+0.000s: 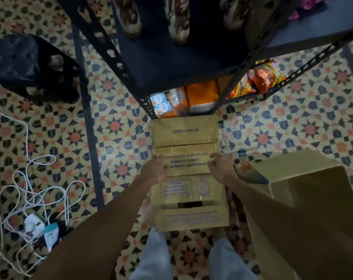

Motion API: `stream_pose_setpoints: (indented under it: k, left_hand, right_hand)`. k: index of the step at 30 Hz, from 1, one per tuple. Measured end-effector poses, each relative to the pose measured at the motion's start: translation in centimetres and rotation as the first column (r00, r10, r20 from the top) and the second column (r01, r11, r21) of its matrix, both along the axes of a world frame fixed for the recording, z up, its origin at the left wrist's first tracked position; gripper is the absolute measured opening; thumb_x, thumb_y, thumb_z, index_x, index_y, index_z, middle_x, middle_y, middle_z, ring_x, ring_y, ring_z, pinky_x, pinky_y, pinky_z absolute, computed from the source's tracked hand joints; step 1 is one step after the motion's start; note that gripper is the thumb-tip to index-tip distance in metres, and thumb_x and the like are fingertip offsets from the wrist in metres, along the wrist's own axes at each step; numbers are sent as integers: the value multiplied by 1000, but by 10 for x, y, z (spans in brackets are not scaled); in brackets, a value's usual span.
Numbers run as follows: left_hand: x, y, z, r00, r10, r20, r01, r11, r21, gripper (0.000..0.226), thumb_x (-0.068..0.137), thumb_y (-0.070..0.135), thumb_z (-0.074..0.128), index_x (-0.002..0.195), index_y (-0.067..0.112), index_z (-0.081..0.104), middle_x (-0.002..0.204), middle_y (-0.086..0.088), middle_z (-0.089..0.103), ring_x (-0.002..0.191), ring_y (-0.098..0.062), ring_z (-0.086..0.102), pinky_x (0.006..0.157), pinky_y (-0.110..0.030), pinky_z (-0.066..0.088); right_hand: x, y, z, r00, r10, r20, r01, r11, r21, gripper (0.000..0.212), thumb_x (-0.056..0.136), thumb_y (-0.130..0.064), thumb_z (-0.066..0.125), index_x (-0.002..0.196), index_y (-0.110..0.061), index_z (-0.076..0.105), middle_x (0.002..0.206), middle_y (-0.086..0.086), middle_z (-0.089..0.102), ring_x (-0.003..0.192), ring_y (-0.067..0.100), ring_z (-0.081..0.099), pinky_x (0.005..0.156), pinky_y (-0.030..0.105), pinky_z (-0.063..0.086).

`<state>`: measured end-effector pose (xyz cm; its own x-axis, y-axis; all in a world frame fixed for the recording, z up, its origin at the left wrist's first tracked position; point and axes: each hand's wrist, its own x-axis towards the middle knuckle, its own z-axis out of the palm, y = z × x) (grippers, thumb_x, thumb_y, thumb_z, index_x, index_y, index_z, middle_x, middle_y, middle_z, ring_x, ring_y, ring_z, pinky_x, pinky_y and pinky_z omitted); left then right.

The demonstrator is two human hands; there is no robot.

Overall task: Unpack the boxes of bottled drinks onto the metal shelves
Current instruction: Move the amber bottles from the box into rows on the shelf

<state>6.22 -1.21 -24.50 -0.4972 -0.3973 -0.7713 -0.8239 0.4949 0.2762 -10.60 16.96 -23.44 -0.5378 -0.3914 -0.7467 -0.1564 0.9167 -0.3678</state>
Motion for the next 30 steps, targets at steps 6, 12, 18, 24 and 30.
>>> stream_pose_setpoints:
  k: [6, 12, 18, 24, 30]
  left_hand:
    - [-7, -29, -73, 997, -54, -53, 47, 991, -126, 51, 101, 35, 43, 148, 16, 34, 153, -11, 35, 130, -32, 48, 103, -45, 45]
    - [1, -20, -107, 992, -25, -123, 14, 995, -97, 38, 104, 37, 35, 130, 12, 46, 133, -16, 51, 118, -33, 54, 102, -49, 41]
    - [8, -22, -101, 983, 23, -185, -66, 970, -233, 43, 102, 36, 39, 137, 13, 45, 137, -14, 47, 125, -31, 46, 105, -50, 38]
    - [-4, -40, -108, 999, -24, -36, 23, 999, -36, 55, 102, 39, 42, 150, 13, 32, 157, -13, 30, 142, -33, 34, 113, -53, 34]
    - [-8, -43, -106, 980, 25, -195, -83, 952, -296, 39, 103, 38, 37, 109, 11, 65, 104, -11, 64, 98, -31, 63, 92, -45, 48]
  right_hand:
    - [-21, -36, -52, 981, 164, -102, -166, 986, -16, 46, 104, -30, 47, 148, -15, 45, 145, 12, 52, 132, 30, 49, 104, 35, 42]
    - [-25, -45, -81, 942, 253, -222, -290, 944, -156, 42, 104, -24, 48, 145, -10, 51, 146, 10, 52, 131, 33, 47, 105, 37, 39]
    - [-17, -44, -81, 887, 424, -184, -440, 897, -53, 46, 108, -32, 41, 150, -15, 42, 154, 7, 44, 141, 30, 38, 114, 40, 28]
    - [-24, -55, -99, 862, 484, -149, -488, 873, 10, 53, 106, -38, 37, 153, -15, 33, 156, 8, 40, 145, 27, 31, 119, 45, 24]
    - [-11, -58, -102, 855, 454, -250, -464, 885, 21, 47, 102, -46, 23, 123, -22, 57, 118, 5, 66, 113, 30, 60, 107, 45, 36]
